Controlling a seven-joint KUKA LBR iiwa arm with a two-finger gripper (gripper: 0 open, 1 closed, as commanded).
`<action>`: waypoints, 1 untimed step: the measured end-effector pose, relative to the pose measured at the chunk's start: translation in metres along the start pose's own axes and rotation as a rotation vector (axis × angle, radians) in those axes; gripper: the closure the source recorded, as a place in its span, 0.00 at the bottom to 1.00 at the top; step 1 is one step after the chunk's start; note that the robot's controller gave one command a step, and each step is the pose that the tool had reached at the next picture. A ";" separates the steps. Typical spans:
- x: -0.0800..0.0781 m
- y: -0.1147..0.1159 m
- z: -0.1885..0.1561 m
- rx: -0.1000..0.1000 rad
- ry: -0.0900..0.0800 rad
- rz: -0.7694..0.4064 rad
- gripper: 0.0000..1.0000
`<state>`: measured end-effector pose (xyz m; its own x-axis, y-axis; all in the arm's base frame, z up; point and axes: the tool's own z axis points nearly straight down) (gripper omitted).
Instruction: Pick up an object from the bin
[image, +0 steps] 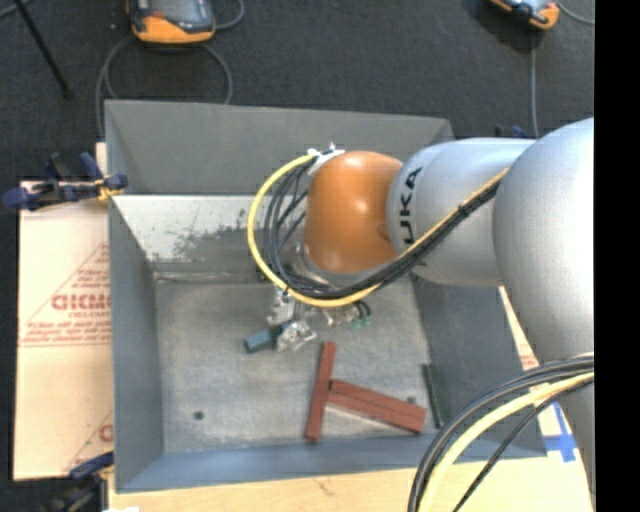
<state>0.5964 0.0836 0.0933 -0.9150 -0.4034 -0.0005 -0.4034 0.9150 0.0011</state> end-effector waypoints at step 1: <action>0.001 0.000 -0.017 -0.001 0.006 0.001 1.00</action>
Offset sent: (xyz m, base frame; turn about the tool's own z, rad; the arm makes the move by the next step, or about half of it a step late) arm -0.0001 0.0000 0.0753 0.0000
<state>0.5950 0.0832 0.1108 -0.9154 -0.4025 0.0058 -0.4025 0.9154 0.0021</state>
